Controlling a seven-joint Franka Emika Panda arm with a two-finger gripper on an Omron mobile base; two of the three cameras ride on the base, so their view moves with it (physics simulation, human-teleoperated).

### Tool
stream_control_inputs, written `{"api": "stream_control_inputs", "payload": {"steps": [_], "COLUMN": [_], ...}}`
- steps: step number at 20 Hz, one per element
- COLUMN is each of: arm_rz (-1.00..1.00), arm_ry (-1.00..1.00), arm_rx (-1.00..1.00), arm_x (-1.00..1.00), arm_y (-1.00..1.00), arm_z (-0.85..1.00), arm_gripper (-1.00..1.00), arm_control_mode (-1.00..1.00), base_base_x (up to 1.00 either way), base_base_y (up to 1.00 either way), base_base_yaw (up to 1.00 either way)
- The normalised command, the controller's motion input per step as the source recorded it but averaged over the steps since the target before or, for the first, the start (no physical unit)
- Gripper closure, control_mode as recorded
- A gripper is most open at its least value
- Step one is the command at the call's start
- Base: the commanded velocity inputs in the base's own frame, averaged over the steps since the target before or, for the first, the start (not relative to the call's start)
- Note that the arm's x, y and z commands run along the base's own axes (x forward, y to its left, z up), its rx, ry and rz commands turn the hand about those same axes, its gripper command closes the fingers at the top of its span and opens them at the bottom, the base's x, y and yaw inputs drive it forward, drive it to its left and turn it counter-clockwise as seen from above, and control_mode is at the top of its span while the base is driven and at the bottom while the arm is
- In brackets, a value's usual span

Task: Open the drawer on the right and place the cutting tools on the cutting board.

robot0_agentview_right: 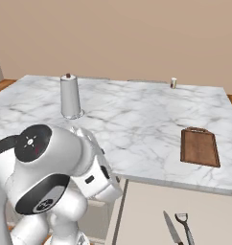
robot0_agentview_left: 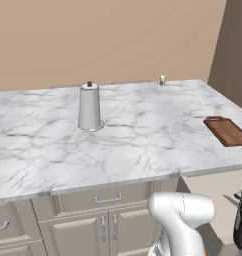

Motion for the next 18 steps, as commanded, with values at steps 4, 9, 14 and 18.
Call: {"api": "stream_control_inputs", "payload": {"steps": [4,9,14,18], "arm_rz": [0.0,0.0,0.01,0.04], "arm_ry": [0.29,0.25,0.22,0.28], "arm_rx": [-0.02,-0.05,0.01,0.09], "arm_x": [0.68,0.52,0.34,0.58], "arm_y": [0.0,-0.01,-0.27,-0.36], "arm_z": [-0.04,-0.08,-0.48,-0.76], "arm_gripper": [-1.0,-1.0,-1.0,-1.0], "arm_control_mode": [-1.0,-1.0,-1.0,-1.0], "base_base_x": [0.0,0.0,0.0,0.0], "base_base_y": [0.0,0.0,0.0,0.0], "base_base_yaw": [0.0,0.0,0.0,0.0]}}
